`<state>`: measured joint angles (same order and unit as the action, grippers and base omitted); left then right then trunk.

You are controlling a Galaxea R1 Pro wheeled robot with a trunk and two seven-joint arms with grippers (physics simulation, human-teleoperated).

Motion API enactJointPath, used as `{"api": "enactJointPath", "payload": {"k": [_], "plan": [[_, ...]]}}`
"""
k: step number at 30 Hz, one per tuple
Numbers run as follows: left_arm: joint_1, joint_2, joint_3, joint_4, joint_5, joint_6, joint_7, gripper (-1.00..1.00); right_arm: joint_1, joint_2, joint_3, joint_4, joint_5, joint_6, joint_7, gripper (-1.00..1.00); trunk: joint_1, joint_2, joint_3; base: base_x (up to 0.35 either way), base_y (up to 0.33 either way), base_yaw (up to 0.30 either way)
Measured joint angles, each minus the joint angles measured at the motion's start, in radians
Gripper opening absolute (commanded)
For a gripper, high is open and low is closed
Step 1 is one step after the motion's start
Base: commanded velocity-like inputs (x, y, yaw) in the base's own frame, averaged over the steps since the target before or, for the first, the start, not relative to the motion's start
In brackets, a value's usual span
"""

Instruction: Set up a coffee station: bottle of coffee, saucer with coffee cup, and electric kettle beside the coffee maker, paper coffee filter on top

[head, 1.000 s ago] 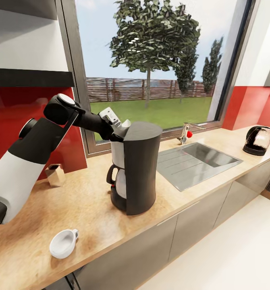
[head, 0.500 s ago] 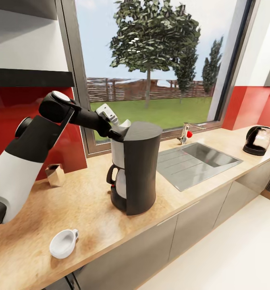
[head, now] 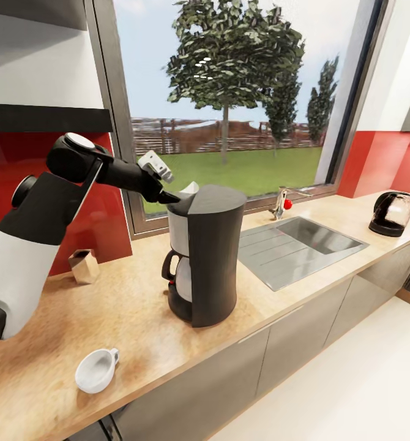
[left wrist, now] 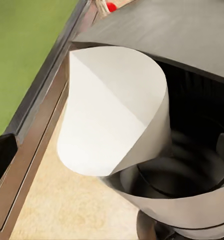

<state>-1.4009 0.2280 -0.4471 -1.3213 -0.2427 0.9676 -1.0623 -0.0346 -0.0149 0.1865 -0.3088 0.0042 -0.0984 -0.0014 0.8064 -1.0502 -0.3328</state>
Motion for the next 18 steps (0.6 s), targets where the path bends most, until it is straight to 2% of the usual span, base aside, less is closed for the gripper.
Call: {"api": "enactJointPath", "payload": {"k": [11,18], "plan": [[0.0,0.003,0.027,-0.015,0.0,0.0,0.0,1.0,0.0,0.0,0.001,0.0,0.0,-0.001,0.0,1.0,0.0,0.0,0.009,0.0,0.0,0.0],[0.0,0.003,0.029,-0.022,0.0,0.001,0.0,1.0,0.0,0.0,0.001,0.0,0.0,-0.002,0.0,1.0,0.0,0.0,0.019,0.0,0.0,0.0]]}}
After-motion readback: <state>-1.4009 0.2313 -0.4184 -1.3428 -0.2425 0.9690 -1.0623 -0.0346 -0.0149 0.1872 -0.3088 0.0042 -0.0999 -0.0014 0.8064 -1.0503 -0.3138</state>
